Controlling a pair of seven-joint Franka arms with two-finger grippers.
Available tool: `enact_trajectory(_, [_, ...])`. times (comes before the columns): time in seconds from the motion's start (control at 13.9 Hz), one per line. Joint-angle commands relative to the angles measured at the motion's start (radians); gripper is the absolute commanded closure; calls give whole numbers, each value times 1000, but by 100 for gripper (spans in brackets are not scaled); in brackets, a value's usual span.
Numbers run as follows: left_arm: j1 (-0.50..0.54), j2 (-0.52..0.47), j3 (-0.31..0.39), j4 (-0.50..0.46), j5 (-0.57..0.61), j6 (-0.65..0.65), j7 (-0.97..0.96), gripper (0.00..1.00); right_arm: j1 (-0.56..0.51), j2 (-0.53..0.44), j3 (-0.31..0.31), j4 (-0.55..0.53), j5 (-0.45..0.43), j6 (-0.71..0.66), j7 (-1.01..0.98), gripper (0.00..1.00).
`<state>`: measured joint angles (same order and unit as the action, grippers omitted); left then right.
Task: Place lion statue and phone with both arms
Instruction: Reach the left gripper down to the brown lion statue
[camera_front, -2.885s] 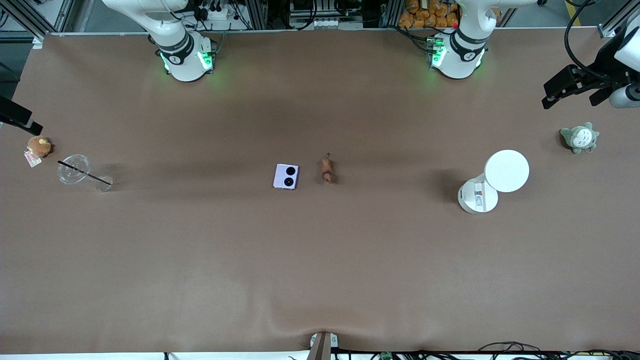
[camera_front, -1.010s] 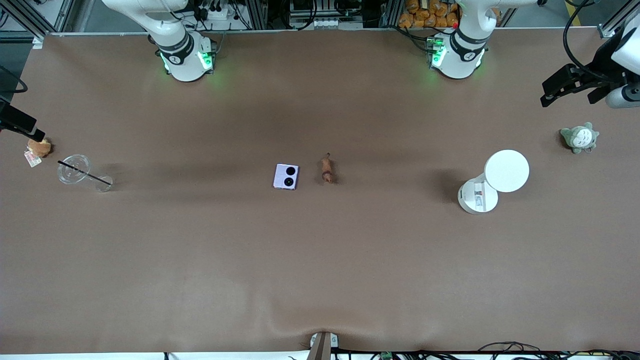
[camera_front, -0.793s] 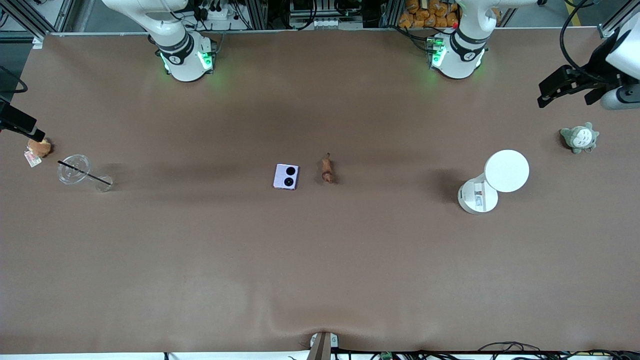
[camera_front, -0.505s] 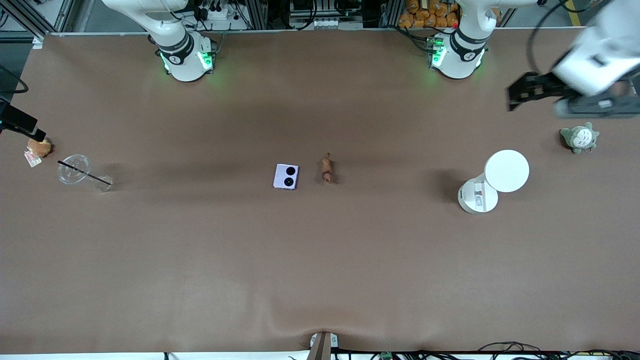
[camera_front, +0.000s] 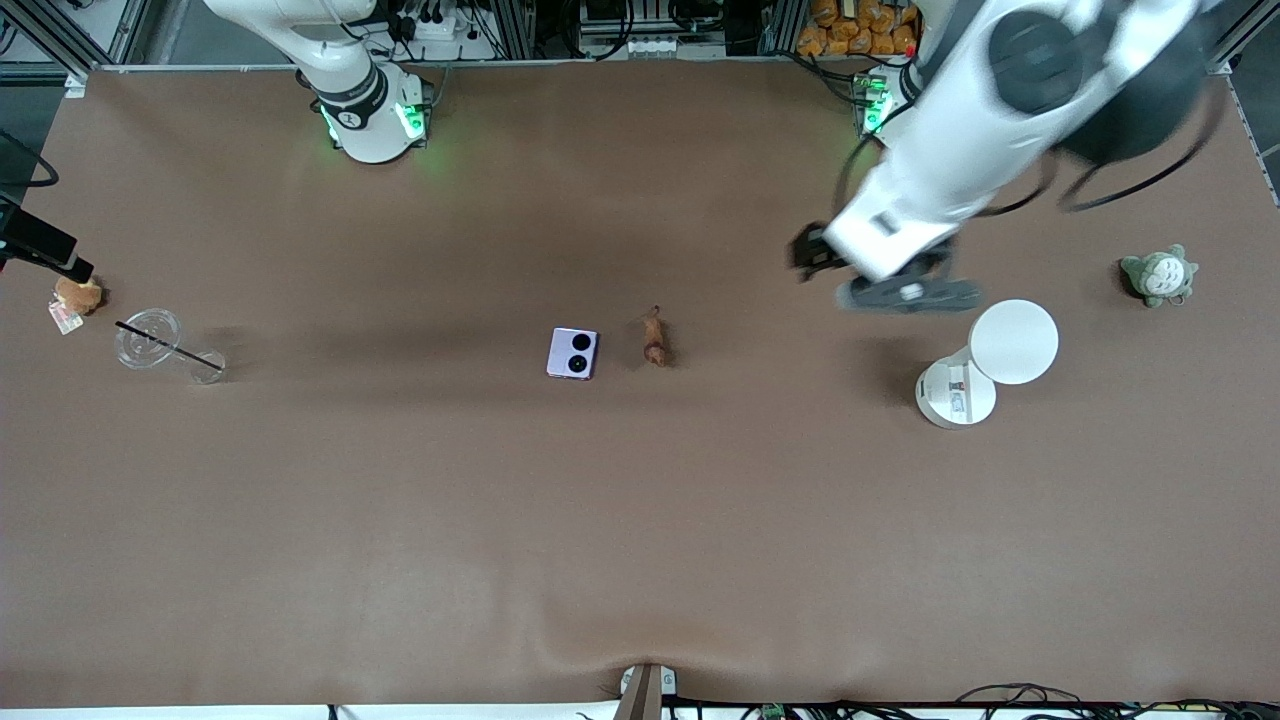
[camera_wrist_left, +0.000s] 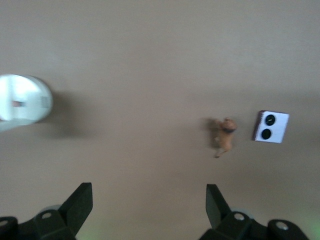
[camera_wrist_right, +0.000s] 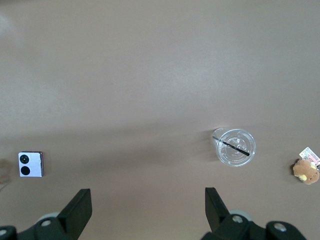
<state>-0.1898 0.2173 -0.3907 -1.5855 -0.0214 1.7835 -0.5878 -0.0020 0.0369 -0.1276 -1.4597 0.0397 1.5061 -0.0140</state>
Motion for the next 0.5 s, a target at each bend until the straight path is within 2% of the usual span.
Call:
enact_trajectory(0.0, [-97,127,-2,21,87,117,-171,0,2,-15,-1,-14,-1,-4,-9,0])
enact_trajectory(0.43, [-259,367,3,29,190,347,-358,0,-1,-11,-1,-16,-3,-15,-11,0])
